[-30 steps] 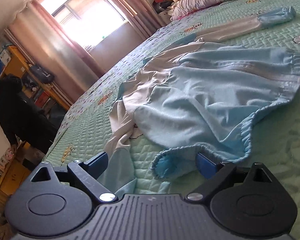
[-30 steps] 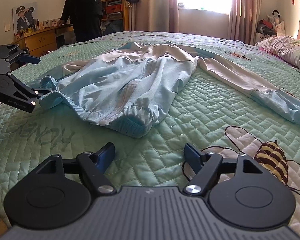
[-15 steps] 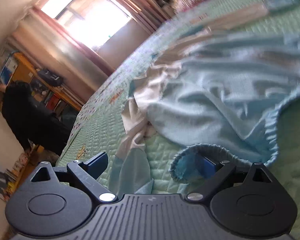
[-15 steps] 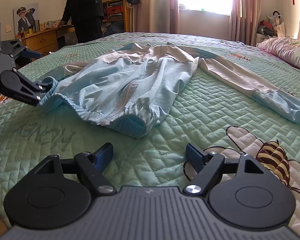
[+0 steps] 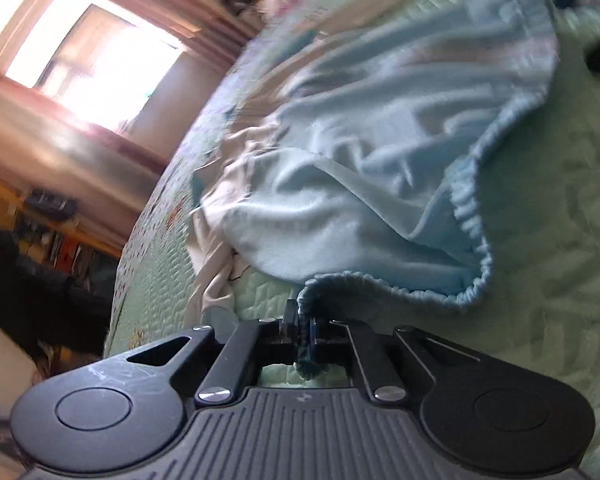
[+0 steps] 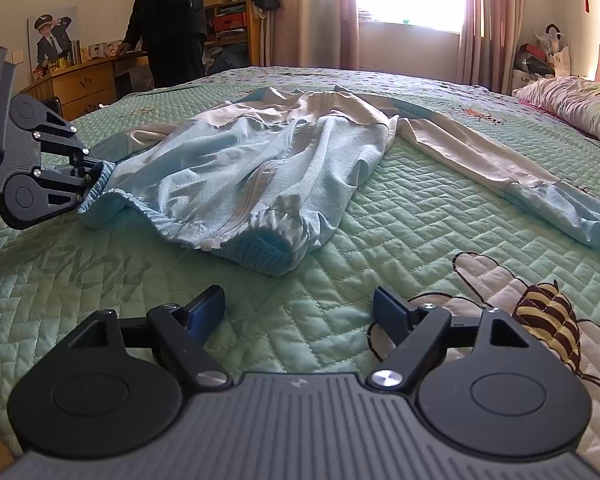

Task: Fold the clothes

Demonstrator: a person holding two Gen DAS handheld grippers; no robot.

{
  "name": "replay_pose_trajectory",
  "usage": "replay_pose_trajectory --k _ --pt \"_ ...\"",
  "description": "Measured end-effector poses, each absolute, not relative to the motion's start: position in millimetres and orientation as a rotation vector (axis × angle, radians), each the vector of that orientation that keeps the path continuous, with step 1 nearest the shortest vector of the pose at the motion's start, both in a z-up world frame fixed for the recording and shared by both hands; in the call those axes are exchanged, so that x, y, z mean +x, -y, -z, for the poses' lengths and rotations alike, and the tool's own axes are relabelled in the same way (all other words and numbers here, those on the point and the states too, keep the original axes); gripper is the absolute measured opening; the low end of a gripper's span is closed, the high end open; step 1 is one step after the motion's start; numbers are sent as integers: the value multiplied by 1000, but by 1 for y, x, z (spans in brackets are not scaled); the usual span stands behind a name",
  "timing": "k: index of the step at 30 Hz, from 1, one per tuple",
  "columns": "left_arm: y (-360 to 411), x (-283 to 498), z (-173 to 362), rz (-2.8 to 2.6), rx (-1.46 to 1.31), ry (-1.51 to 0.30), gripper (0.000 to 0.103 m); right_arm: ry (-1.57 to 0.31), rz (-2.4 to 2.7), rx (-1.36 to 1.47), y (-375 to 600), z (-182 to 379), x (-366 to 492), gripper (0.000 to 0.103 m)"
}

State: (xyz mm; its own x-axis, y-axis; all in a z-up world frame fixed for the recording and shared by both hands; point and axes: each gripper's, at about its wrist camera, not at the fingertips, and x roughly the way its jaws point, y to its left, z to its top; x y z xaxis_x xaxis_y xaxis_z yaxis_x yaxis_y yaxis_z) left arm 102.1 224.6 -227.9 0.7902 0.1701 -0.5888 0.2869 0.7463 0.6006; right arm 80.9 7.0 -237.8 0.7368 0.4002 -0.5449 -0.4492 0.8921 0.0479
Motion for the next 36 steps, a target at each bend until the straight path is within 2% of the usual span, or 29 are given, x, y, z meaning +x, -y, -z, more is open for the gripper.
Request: replay_pose_trajectory --k 4,6,10,17,19,21,23,26,27,28,31,36 --pt "-270 99 171 47 91 -644 4 -572 -445 -57 -1 232 81 82" --pt "-287 98 156 32 -101 -635 4 -544 -435 -48 -1 226 81 82" --pt "-291 96 143 108 -271 -629 4 -533 -448 -102 -11 221 85 82" --pt "-286 98 134 127 -332 -623 4 -516 -382 -177 -23 219 93 80" --pt "-286 101 138 121 -335 -636 5 -520 -380 -144 -20 217 96 74" --pt "-289 101 141 118 -363 -640 5 -545 -375 -101 -18 218 100 73" --pt "-296 102 144 120 -417 -635 5 -587 -358 -64 -19 222 107 65" --pt "-303 102 146 122 -503 -627 5 -609 -359 -4 -22 223 116 43" --pt "-305 101 145 121 -518 -620 5 -615 -360 13 -23 222 120 10" --pt "-307 100 142 119 -532 -607 5 -634 -363 28 -22 221 128 5" --pt "-317 87 130 117 -579 -566 5 -571 -312 -32 -12 198 141 4" --pt "-331 36 123 110 -691 -524 7 -201 -230 -305 -3 81 118 4"
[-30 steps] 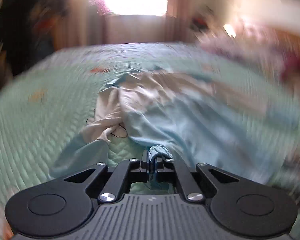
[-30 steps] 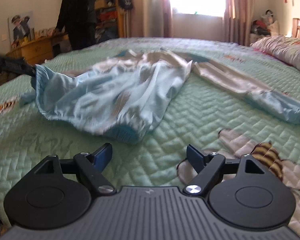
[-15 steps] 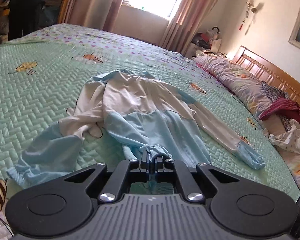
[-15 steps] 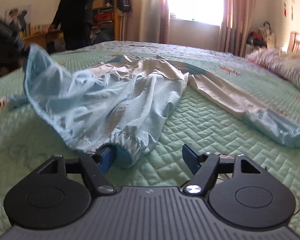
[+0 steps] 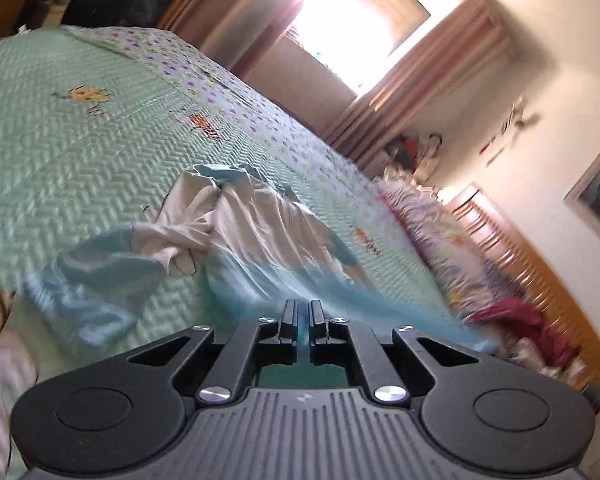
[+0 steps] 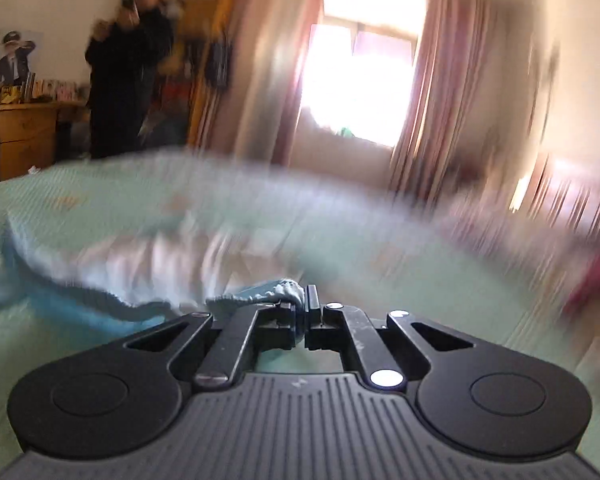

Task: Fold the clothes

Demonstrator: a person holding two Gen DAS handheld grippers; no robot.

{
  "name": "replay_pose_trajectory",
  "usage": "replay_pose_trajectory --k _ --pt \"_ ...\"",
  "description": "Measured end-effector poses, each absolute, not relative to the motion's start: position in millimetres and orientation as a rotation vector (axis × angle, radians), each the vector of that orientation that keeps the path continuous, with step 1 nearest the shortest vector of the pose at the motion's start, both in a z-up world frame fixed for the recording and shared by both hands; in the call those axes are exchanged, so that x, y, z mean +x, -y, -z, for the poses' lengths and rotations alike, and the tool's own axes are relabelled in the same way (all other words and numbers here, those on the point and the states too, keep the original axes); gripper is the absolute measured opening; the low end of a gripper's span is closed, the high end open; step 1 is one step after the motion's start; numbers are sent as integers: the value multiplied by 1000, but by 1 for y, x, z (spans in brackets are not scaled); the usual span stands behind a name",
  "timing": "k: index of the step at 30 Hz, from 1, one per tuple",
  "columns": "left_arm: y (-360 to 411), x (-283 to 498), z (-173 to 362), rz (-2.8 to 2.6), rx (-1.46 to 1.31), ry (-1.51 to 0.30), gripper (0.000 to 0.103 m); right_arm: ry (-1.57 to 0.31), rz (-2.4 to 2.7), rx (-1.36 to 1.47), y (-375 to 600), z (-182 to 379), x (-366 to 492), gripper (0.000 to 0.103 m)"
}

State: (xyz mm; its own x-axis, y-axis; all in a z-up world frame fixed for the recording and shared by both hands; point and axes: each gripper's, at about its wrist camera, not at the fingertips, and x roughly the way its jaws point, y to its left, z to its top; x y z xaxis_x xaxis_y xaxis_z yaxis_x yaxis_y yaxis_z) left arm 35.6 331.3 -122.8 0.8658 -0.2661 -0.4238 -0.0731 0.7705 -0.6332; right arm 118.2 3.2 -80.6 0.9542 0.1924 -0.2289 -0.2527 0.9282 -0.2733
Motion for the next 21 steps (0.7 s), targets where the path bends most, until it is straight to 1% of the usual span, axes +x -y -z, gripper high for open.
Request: replay_pose_trajectory --k 2,3,4,6,8,11,13,15,18,21 --pt "-328 16 143 55 -686 -597 11 -160 -222 -408 -6 61 114 6" --pt "-325 12 159 37 -683 -661 13 -164 -237 -431 -6 63 113 10" --pt "-321 8 180 29 -692 -742 13 -198 -273 -437 -6 71 115 15" --pt "-311 1 215 32 -733 -838 13 -349 -326 -411 -4 102 126 25" --pt "-292 -2 223 75 -675 -856 14 -431 -300 -367 3 130 132 25" --pt "-245 8 205 175 -415 -822 27 -417 -245 -295 16 150 128 26" --pt "-207 18 192 229 -193 -756 46 -397 -225 -248 23 154 129 29" --pt "-172 30 186 256 -5 -688 54 -407 -211 -215 28 155 139 30" --pt "-131 51 185 265 228 -605 56 -429 -208 -125 38 157 148 30" --pt "-99 71 199 249 422 -568 57 -424 -211 -65 45 158 152 32"
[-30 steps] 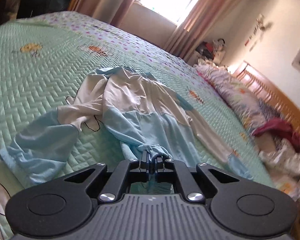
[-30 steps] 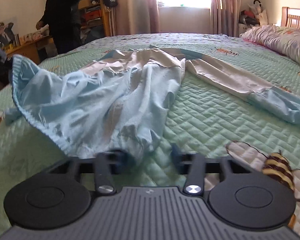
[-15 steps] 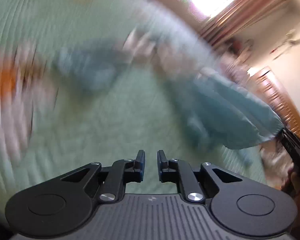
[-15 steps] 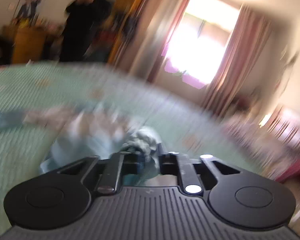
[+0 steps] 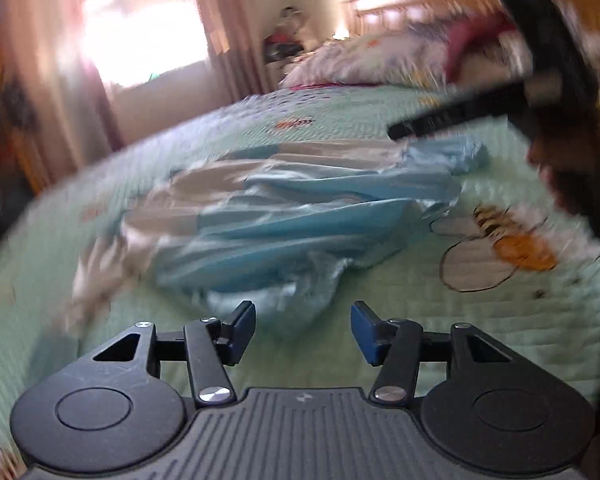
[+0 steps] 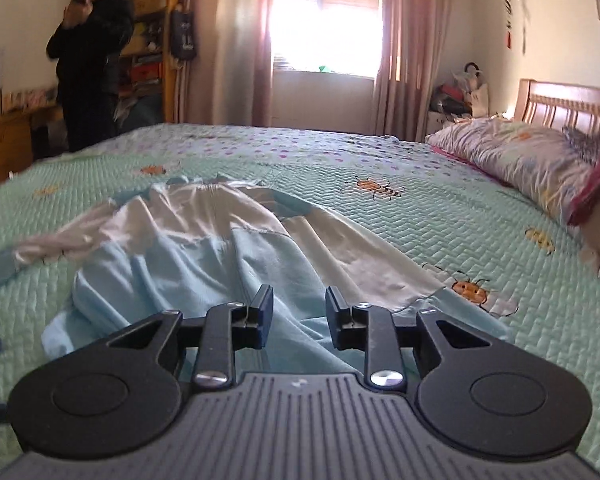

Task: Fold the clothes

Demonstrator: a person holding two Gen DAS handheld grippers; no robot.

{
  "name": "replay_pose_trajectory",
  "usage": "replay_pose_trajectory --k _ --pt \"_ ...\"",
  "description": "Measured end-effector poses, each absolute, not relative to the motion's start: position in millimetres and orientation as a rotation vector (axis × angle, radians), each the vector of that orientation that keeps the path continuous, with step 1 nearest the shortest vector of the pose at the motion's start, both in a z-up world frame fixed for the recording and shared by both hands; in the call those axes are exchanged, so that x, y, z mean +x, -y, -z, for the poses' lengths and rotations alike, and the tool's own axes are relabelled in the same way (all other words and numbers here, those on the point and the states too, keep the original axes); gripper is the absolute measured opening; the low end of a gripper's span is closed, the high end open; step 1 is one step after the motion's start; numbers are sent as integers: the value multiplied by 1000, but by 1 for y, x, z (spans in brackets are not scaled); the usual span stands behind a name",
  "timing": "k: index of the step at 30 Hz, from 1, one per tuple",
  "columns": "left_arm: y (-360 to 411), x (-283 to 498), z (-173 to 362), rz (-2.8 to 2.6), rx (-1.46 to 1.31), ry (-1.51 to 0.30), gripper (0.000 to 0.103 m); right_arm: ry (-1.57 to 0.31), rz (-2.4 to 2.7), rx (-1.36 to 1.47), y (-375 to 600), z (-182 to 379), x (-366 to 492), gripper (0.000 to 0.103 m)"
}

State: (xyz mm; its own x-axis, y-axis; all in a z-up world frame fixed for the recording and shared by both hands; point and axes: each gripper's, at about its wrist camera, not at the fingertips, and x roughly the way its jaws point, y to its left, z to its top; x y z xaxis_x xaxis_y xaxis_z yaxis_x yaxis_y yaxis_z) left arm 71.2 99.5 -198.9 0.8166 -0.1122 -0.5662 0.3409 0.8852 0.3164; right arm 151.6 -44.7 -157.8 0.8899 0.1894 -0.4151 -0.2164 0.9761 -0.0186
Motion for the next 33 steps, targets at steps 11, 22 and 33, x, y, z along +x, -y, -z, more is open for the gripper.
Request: replay_pose_trajectory --k 11,22,33 --pt "-72 101 232 176 718 -584 57 -424 -231 41 62 165 145 47" --pt "-80 125 212 103 560 -595 58 -452 -163 152 94 182 131 53" --pt "-75 134 219 101 596 -643 60 -482 -127 228 115 200 129 56"
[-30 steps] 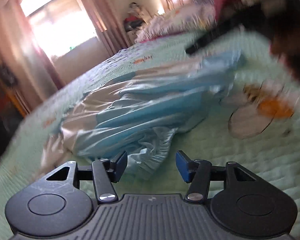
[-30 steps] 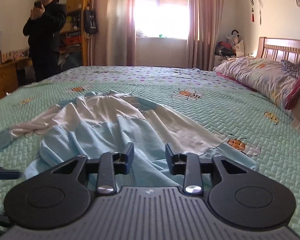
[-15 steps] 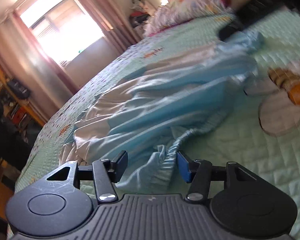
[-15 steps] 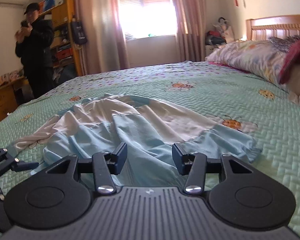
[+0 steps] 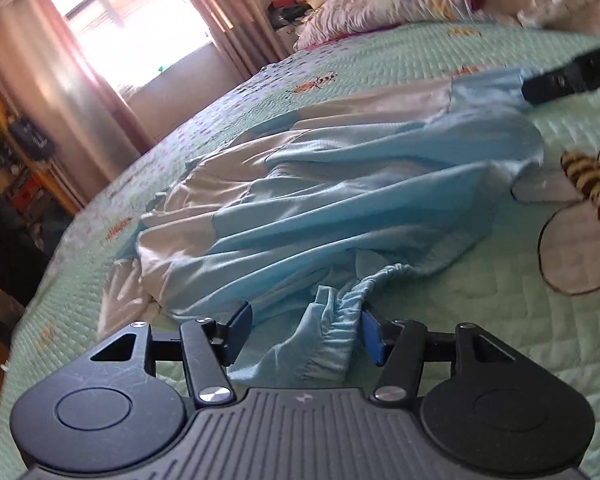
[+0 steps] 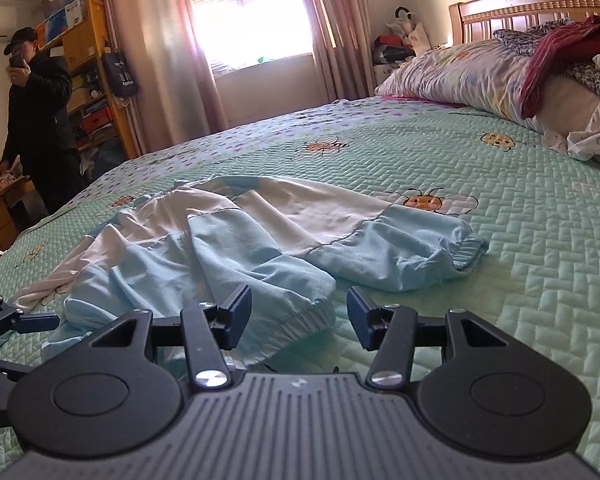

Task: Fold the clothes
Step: 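Grasp the garment edge with the right tool while the left tool lifts the hem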

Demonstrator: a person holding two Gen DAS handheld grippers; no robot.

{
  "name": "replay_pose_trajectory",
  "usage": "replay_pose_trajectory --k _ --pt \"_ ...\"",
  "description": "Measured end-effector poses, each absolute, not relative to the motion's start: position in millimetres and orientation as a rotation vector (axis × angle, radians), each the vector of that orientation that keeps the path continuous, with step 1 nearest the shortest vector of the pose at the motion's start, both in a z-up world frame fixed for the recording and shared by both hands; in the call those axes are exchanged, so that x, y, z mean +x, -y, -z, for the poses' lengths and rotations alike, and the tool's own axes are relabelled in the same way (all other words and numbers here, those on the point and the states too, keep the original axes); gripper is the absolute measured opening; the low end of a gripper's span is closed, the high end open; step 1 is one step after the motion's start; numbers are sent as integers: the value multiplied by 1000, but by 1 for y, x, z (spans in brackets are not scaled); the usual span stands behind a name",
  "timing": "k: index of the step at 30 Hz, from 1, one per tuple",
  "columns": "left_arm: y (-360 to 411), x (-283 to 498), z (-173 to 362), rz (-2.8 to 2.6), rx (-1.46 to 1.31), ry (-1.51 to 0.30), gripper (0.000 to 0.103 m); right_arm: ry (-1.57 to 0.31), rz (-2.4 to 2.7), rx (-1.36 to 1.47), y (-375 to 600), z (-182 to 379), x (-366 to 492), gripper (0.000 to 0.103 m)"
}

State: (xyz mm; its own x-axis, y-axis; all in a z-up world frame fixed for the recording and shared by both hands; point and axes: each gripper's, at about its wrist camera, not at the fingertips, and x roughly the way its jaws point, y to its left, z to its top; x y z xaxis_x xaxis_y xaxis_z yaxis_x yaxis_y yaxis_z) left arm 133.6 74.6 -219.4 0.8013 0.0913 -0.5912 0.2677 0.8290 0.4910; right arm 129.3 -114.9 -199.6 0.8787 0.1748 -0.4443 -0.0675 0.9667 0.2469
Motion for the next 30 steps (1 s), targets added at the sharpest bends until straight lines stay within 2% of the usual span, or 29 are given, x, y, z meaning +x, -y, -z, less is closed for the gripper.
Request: replay_pose_trajectory --k 2,3,5,6,13,19,23,30 --pt "-69 135 224 88 634 -636 59 -491 -129 234 116 203 129 56" --pt "-66 137 227 91 650 -642 54 -495 -129 237 116 205 129 56" --pt "-60 139 231 112 662 -654 25 -508 -132 238 116 209 129 56" --pt "-58 139 230 116 660 -651 6 -516 -136 232 115 211 129 56" --pt "-108 129 176 45 257 -576 5 -509 -190 168 109 216 115 56" --pt "-143 128 134 32 67 -509 5 -460 -309 -18 86 214 97 57" --pt "-163 124 122 14 -60 -482 5 -469 -262 -216 61 220 100 57" --pt "-180 122 112 20 -165 -458 5 -486 -241 -242 38 231 123 57"
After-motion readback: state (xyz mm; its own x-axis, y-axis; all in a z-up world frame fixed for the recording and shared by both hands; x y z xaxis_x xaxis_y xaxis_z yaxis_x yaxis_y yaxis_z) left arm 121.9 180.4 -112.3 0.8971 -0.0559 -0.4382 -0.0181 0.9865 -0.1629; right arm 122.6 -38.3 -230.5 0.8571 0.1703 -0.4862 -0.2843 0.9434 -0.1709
